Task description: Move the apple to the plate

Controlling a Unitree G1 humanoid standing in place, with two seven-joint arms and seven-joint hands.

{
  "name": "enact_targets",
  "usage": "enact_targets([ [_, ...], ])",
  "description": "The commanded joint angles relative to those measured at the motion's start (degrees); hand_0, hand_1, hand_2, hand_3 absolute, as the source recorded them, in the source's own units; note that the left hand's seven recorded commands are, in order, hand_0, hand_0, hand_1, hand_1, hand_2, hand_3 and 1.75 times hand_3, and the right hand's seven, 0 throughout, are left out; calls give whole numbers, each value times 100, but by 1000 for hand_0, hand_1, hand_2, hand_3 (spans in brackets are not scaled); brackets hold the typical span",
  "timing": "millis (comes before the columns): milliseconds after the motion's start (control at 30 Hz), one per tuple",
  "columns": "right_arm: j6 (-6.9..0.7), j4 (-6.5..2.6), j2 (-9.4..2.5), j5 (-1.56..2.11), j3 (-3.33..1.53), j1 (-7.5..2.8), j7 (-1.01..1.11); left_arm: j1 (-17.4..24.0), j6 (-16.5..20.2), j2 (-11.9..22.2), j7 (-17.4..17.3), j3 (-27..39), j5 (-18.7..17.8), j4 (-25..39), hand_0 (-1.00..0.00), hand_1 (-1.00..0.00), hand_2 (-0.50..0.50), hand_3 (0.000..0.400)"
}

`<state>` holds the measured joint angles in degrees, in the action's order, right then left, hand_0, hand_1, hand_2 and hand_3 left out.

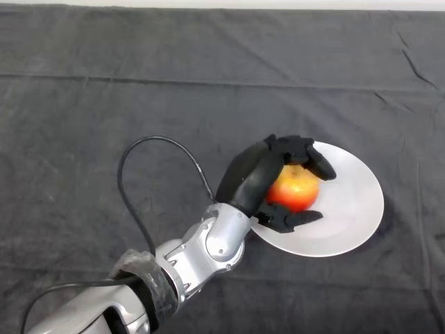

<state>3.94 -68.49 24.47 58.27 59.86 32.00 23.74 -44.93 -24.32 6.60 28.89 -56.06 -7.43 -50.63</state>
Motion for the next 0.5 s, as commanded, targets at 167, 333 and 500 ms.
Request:
enact_targets([
  [167, 26, 71, 1, 80, 85, -27, 39, -407, -177, 31, 32, -317, -144, -215, -271, 0, -135, 108],
  [333, 28, 61, 5, 80, 87, -24, 45, -444, -228, 91, -39, -306, -239, -263, 0, 0, 0, 0],
  [500, 30, 53, 8, 80, 89, -22, 51, -505, -329, 244, -143, -91, -332, -281, 0, 0, 0, 0],
])
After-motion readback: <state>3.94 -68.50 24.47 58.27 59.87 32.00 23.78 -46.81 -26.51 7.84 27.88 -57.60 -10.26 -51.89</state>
